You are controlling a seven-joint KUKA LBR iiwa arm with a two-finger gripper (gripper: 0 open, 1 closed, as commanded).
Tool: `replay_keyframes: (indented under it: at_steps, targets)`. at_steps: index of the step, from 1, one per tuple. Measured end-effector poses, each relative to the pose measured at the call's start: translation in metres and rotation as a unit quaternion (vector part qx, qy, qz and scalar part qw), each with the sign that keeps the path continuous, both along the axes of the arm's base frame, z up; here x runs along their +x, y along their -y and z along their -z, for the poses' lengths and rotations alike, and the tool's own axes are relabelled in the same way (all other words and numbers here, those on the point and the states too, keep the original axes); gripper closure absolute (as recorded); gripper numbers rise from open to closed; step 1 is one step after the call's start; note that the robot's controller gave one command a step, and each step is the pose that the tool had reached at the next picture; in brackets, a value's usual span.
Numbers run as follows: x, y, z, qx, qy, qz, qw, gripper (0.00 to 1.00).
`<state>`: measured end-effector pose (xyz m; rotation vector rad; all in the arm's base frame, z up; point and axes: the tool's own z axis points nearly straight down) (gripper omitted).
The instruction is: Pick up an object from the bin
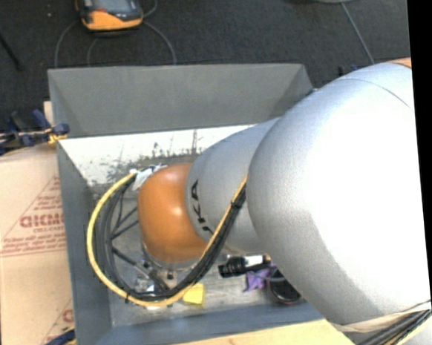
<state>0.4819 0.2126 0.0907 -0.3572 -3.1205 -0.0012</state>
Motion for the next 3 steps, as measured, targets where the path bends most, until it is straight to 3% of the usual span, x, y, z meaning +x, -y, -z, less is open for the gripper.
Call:
replay_keyframes:
  at_steps: [1, 2, 3]
  targets:
    - [0.000, 0.000, 0.000, 0.000, 0.0001, 0.000, 1.0000, 0.00]
    - [0.000, 0.000, 0.000, 0.000, 0.0001, 0.000, 1.0000, 0.00]
    - [0.005, 0.040, 0.018, 0.000, 0.0027, -0.133, 0.9911, 1.00]
